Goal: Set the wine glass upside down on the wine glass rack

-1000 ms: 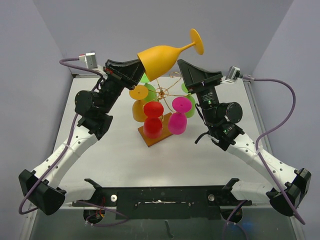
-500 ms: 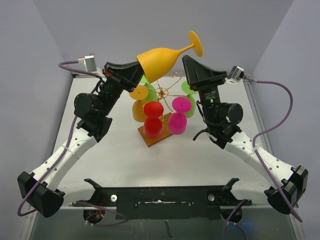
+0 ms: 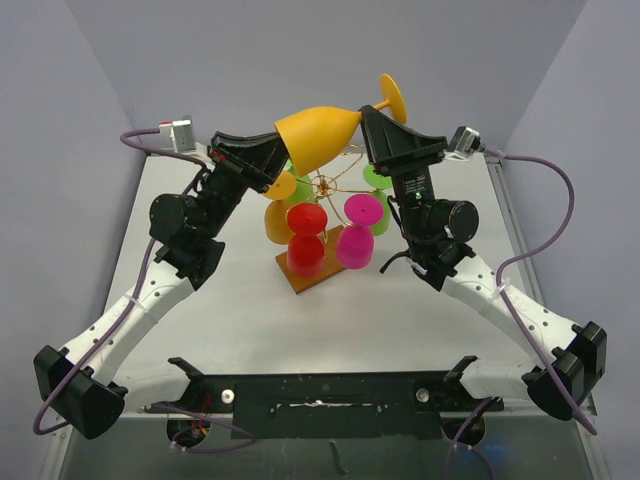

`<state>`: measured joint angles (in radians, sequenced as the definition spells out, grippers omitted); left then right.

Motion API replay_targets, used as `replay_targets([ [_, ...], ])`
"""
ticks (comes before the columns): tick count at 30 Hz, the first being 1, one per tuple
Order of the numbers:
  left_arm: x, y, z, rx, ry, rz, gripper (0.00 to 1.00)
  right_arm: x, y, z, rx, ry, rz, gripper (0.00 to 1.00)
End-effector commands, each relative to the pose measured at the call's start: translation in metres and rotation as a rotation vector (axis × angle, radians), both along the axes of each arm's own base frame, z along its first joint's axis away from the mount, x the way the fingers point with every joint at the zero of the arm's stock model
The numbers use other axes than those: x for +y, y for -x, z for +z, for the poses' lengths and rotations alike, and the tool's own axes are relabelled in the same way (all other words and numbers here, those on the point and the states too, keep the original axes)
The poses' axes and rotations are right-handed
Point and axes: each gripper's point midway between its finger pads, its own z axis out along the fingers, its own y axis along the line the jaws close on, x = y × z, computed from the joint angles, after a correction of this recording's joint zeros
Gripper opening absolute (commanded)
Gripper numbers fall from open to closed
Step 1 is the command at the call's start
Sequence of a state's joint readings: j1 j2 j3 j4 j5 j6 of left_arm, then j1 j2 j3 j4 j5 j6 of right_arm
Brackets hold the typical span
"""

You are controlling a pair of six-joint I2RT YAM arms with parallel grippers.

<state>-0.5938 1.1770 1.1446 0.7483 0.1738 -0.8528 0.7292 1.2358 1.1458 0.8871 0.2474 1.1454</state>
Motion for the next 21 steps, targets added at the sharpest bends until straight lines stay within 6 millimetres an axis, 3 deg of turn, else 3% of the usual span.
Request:
replay_targets([
  [1, 0.009, 0.027, 0.022, -0.094, 0.041, -0.028, 0.0, -0.014, 0.018, 0.035, -0.105, -0.084, 0.019, 0.47],
  [6, 0.005, 0.026, 0.017, -0.09, 0.028, -0.042, 0.0, -0.01, 0.018, 0.038, -0.117, -0.084, 0.043, 0.44],
  [14, 0.006, 0.026, 0.015, -0.077, 0.02, -0.033, 0.0, -0.011, 0.022, 0.04, -0.152, -0.078, 0.03, 0.19],
  [17, 0.008, 0.025, 0.016, -0.07, 0.011, -0.013, 0.15, -0.015, 0.024, 0.042, -0.174, -0.05, -0.015, 0.08],
  [21, 0.013, 0.022, 0.015, -0.044, -0.008, 0.026, 0.29, -0.024, 0.031, 0.047, -0.224, 0.014, -0.11, 0.02],
])
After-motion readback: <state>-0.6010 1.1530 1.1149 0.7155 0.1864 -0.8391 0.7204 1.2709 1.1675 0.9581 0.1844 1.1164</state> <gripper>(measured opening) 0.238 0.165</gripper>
